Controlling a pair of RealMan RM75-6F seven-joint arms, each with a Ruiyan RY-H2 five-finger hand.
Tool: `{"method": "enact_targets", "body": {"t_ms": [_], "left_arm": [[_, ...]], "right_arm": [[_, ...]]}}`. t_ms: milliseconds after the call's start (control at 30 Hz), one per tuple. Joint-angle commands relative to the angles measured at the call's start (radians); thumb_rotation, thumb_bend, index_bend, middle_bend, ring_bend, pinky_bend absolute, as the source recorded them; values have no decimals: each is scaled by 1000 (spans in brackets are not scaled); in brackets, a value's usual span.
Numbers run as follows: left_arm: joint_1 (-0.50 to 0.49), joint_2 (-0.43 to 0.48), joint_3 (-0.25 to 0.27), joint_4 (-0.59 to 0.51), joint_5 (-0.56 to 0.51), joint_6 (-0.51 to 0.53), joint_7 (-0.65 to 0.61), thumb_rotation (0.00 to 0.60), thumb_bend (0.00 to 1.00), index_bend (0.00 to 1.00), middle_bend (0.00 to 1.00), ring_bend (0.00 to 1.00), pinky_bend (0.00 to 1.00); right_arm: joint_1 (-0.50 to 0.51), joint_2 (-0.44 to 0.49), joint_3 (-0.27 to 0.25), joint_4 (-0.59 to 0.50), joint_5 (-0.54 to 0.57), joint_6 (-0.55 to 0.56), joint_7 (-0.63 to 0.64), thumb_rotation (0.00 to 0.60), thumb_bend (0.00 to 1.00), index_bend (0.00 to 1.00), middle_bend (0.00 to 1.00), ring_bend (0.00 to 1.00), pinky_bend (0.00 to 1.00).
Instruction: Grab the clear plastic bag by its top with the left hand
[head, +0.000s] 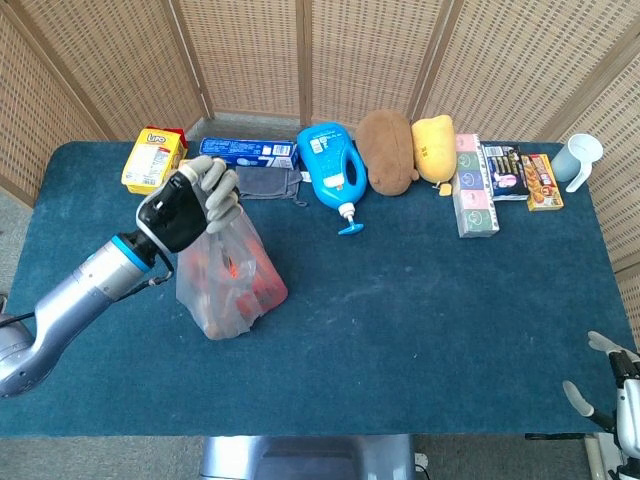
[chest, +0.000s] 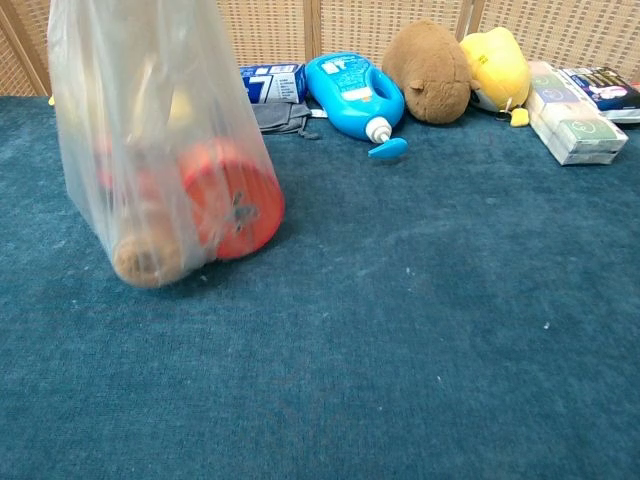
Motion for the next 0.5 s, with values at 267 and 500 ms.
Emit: {"method": "enact_targets", "body": {"t_ms": [267, 500], "left_arm": [[-58, 43, -133, -10, -176, -115, 114, 366, 658, 736, 776, 801, 852], [-57, 32, -188, -21, -221, -155, 176, 365, 658, 736, 776, 801, 852]], "right_arm": [[-5, -7, 6, 22, 12, -1, 22, 0, 248, 201, 312, 288, 219], [-9, -7, 8, 32, 18, 1, 33, 0, 248, 201, 312, 288, 219]]}}
